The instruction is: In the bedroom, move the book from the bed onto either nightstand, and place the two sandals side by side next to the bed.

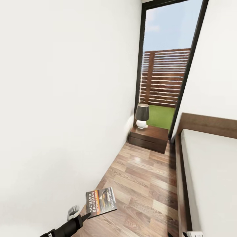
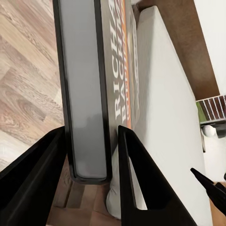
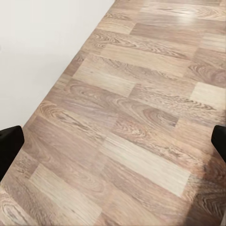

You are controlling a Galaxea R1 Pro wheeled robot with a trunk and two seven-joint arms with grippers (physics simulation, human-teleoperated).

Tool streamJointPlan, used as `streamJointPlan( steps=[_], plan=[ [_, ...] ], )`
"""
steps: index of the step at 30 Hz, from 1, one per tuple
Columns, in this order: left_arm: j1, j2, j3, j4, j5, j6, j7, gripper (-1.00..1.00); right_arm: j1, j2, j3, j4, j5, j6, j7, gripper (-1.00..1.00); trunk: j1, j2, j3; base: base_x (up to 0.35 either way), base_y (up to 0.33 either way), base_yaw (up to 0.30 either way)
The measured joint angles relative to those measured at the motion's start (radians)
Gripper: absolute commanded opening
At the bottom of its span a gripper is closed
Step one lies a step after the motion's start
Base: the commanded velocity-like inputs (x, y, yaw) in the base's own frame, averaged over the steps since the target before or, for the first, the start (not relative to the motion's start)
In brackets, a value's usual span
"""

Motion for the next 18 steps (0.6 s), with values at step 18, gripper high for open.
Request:
streamJointPlan(
  steps=[18],
  plan=[
    [0.000,0.000,-0.002,0.000,0.000,0.000,0.000,-1.00,0.000,0.000,0.000,0.000,0.001,0.000,0.000,1.00,0.000,0.000,0.000,0.004,0.003,-0.210]
  ],
)
